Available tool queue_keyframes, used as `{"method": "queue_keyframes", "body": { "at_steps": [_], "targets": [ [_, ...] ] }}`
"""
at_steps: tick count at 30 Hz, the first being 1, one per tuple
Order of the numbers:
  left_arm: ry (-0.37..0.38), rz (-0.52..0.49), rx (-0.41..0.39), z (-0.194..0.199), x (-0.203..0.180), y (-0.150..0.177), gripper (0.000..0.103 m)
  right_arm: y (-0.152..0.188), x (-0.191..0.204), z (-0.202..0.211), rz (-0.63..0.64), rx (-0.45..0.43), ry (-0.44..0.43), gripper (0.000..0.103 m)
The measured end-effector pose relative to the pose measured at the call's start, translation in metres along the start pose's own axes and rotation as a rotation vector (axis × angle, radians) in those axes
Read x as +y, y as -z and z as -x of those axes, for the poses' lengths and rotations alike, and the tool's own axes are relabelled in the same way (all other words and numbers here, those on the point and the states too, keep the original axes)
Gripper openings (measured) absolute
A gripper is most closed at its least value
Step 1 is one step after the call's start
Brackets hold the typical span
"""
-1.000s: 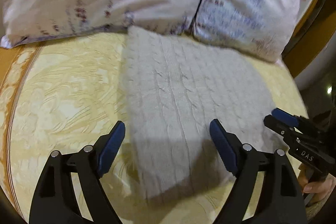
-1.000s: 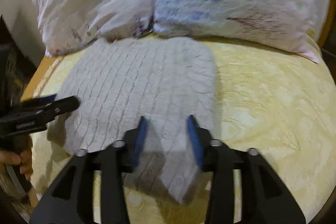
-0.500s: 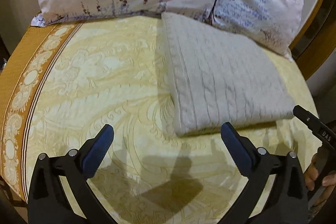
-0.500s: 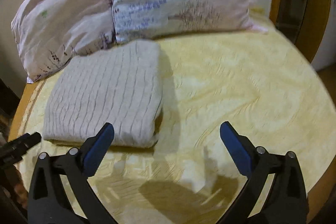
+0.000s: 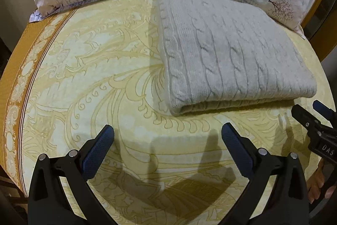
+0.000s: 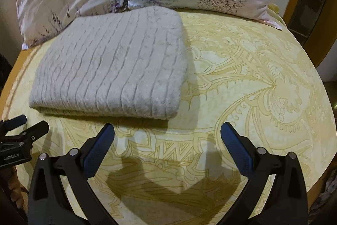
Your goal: Fold small clothes
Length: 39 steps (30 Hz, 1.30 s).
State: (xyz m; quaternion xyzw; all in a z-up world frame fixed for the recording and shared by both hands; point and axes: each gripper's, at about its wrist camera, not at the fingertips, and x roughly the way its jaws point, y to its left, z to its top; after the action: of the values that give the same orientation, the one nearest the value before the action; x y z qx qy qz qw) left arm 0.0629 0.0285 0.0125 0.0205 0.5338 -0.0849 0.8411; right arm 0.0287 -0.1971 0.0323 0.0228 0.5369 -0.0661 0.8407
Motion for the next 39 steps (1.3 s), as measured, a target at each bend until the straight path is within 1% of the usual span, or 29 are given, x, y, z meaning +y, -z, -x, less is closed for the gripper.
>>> {"method": "queue_keyframes", "body": {
  "at_steps": [8,11,15,21,28,39],
  "targets": [
    [-0.043,-0.032,0.012,-0.005,-0.005,0.003,0.102,0.005,0.004,-0.009,0.019,0.034,0.025,0.101],
    [-0.054,-0.039,0.01,-0.005,-0.006,0.004,0.102,0.007,0.004,-0.015,0.021,0.063,0.036,0.101],
    [-0.058,-0.034,0.009,-0.005,-0.006,0.003,0.102,0.009,0.001,-0.017,-0.013,0.071,0.014,0.101],
    [-0.064,-0.026,0.023,-0.007,-0.006,0.0,0.102,0.009,0.0,-0.017,-0.011,0.066,0.01,0.101],
    [-0.074,-0.005,0.074,-0.009,-0.005,-0.006,0.102,0.009,-0.001,-0.017,-0.013,0.064,0.008,0.101],
    [-0.077,-0.011,0.059,-0.01,-0.005,-0.006,0.102,0.009,-0.001,-0.018,-0.01,0.068,0.009,0.101]
  ]
}}
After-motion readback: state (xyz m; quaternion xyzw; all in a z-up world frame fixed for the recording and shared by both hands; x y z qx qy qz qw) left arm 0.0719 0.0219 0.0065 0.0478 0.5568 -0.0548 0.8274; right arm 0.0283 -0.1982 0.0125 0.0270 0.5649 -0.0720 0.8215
